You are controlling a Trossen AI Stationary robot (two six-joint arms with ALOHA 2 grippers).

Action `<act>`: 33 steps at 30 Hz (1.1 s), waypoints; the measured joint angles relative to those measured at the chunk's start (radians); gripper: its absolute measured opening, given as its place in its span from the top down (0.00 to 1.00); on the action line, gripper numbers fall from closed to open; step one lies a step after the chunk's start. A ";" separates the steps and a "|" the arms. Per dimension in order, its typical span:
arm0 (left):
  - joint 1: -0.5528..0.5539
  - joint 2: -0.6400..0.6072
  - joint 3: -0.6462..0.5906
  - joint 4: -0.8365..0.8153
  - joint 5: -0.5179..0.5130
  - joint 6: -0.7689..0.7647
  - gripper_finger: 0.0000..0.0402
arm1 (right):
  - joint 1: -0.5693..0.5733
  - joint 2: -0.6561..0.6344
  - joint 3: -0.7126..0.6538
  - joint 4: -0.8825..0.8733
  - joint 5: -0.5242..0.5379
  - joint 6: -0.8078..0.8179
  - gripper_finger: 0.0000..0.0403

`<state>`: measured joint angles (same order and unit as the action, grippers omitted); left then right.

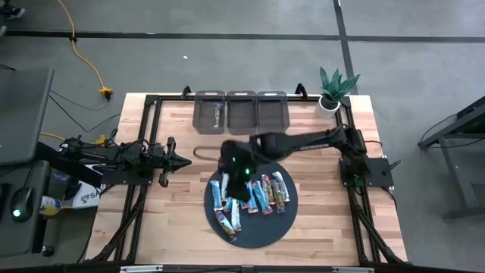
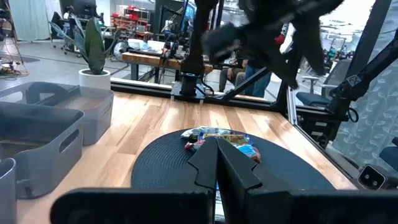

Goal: Pick and place Granola Bars by type
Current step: Put the blue granola bar into the left black bin

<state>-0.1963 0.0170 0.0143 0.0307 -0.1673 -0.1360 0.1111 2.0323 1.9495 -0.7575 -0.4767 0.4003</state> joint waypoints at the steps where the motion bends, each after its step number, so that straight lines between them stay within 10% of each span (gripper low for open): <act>1: 0.000 0.000 0.000 0.000 0.000 0.000 1.00 | 0.018 0.000 0.000 -0.010 0.025 0.022 0.67; 21: 0.000 0.000 0.000 0.000 0.000 0.000 1.00 | 0.344 0.006 0.000 -0.019 0.736 0.427 0.67; 33: 0.000 0.000 0.000 0.000 0.000 0.000 1.00 | 0.419 0.129 0.000 0.162 0.842 0.468 0.67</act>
<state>-0.1966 0.0174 0.0143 0.0306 -0.1673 -0.1363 0.5300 2.1616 1.9495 -0.5950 0.3652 0.8680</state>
